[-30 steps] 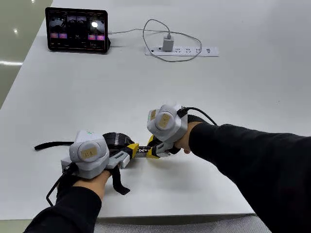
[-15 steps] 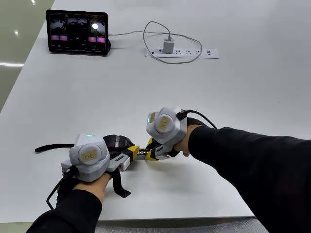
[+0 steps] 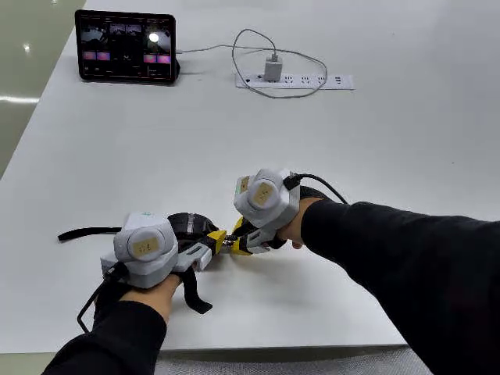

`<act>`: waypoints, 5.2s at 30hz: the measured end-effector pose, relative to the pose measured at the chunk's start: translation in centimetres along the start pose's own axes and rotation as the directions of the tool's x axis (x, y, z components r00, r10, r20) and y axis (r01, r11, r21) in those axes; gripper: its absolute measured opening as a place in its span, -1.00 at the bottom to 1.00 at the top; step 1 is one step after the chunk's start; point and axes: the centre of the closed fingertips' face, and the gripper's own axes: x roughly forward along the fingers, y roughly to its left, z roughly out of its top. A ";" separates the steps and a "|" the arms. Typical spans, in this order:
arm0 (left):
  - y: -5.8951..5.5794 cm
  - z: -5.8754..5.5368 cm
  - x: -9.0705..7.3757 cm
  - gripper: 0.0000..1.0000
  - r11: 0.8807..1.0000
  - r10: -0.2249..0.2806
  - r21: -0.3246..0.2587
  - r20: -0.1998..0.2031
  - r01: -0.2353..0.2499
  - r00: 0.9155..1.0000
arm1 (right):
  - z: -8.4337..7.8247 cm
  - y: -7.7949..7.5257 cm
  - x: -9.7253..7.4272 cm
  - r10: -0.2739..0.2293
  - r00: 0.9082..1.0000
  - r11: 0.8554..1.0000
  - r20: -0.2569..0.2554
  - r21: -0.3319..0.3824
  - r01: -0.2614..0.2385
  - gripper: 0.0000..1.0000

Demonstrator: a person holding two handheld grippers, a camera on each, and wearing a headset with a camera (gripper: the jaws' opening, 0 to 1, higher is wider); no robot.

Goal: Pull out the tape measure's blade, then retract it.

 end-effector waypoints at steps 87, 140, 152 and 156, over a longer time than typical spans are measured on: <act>-1.1 -0.9 -1.4 0.98 0.983 -0.183 -0.013 -0.065 0.182 0.981 | -4.7 1.1 -5.0 -0.159 0.980 0.964 0.121 0.234 0.128 -0.24; 3.4 -2.8 -8.1 0.98 0.903 -0.312 0.222 -0.254 0.369 0.916 | -21.6 2.4 -19.2 -0.414 0.907 0.842 0.082 0.414 0.347 0.98; 3.5 -2.5 -8.2 0.98 0.901 -0.301 0.244 -0.244 0.358 0.922 | -21.9 3.4 -20.0 -0.407 0.909 0.839 0.085 0.429 0.335 0.98; 2.6 -2.8 -8.3 0.98 0.892 -0.329 0.231 -0.258 0.388 0.909 | -21.9 3.8 -19.8 -0.406 0.910 0.837 0.089 0.437 0.330 0.98</act>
